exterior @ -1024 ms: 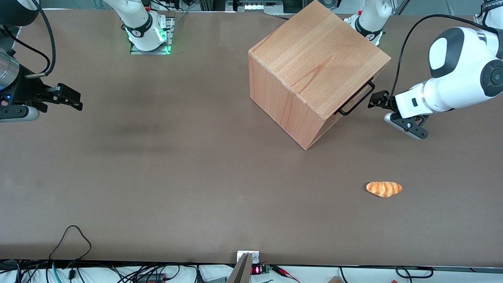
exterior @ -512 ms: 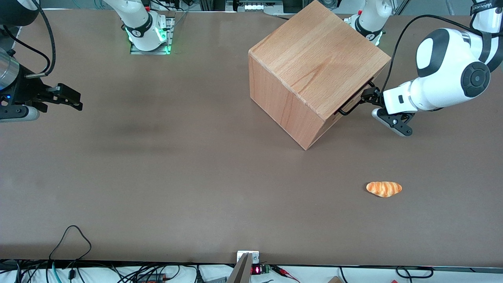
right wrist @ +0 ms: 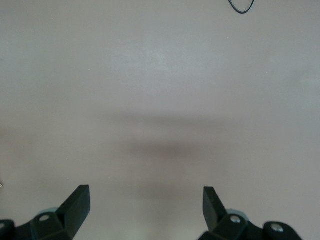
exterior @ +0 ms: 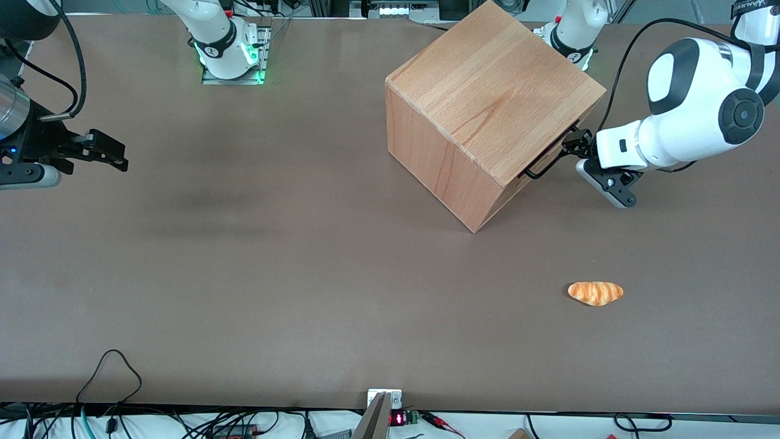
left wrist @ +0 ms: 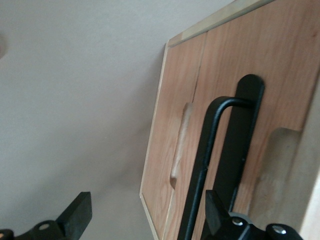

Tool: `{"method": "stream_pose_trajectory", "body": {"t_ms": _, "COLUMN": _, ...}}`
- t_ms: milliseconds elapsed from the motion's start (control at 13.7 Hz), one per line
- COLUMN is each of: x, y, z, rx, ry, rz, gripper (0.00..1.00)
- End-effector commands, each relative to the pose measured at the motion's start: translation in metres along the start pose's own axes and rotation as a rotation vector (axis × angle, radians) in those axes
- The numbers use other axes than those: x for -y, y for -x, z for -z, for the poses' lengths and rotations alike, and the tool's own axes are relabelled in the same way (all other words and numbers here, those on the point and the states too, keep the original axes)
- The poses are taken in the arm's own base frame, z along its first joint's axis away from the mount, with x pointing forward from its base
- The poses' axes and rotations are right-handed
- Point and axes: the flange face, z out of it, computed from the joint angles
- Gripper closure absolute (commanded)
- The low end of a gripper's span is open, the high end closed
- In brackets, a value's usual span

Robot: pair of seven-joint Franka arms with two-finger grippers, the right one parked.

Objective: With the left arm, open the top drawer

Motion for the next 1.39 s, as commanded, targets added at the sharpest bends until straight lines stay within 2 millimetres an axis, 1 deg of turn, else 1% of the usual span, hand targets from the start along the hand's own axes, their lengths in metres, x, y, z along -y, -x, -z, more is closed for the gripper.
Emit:
{"method": "stream_pose_trajectory", "body": {"t_ms": 0, "x": -0.007, "y": 0.005, "z": -0.001, "rx": -0.026, "ry": 0.022, "rz": -0.039, "gripper": 0.0}}
{"method": "stream_pose_trajectory", "body": {"t_ms": 439, "x": -0.01, "y": 0.007, "z": -0.025, "rx": -0.019, "ry": 0.035, "rz": -0.036, "gripper": 0.0}}
{"method": "stream_pose_trajectory", "body": {"t_ms": 732, "x": -0.006, "y": 0.004, "z": -0.03, "rx": -0.033, "ry": 0.025, "rz": -0.031, "gripper": 0.0}}
{"method": "stream_pose_trajectory", "body": {"t_ms": 951, "x": 0.004, "y": 0.002, "z": -0.03, "rx": -0.057, "ry": 0.008, "rz": -0.017, "gripper": 0.0}}
{"method": "stream_pose_trajectory", "body": {"t_ms": 1098, "x": 0.022, "y": 0.002, "z": -0.028, "rx": -0.089, "ry": -0.019, "rz": 0.01, "gripper": 0.0}}
{"method": "stream_pose_trajectory", "body": {"t_ms": 1171, "x": 0.04, "y": 0.007, "z": -0.022, "rx": -0.123, "ry": -0.042, "rz": 0.041, "gripper": 0.0}}
{"method": "stream_pose_trajectory", "body": {"t_ms": 1317, "x": 0.07, "y": 0.015, "z": -0.017, "rx": -0.154, "ry": -0.059, "rz": 0.098, "gripper": 0.0}}
